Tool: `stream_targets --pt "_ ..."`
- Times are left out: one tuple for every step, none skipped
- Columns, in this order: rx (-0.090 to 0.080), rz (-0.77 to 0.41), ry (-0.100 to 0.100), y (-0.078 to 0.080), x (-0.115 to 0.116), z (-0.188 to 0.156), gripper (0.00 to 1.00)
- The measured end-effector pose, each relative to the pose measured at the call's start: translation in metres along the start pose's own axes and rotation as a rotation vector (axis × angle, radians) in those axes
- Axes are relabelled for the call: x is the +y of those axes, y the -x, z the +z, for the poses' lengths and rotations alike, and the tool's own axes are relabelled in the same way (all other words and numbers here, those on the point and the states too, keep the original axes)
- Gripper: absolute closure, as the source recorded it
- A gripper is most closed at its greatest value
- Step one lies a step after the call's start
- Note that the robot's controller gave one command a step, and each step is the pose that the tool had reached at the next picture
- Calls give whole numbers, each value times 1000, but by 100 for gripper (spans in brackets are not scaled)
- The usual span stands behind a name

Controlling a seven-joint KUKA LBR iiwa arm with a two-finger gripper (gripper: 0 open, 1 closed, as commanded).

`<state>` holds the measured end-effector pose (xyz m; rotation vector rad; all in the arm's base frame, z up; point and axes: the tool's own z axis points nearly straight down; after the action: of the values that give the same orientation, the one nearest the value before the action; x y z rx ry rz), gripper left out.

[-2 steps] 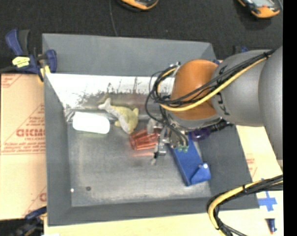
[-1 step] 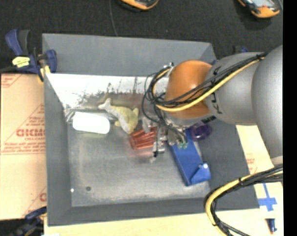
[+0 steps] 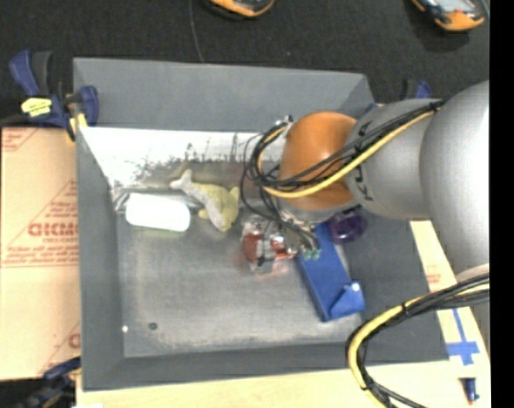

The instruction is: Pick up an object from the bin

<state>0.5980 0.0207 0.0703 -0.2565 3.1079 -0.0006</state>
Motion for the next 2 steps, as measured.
stream_targets --pt "0 0 0 0 0 0 100" --pt "5 -21 0 -3 -26 -78 100"
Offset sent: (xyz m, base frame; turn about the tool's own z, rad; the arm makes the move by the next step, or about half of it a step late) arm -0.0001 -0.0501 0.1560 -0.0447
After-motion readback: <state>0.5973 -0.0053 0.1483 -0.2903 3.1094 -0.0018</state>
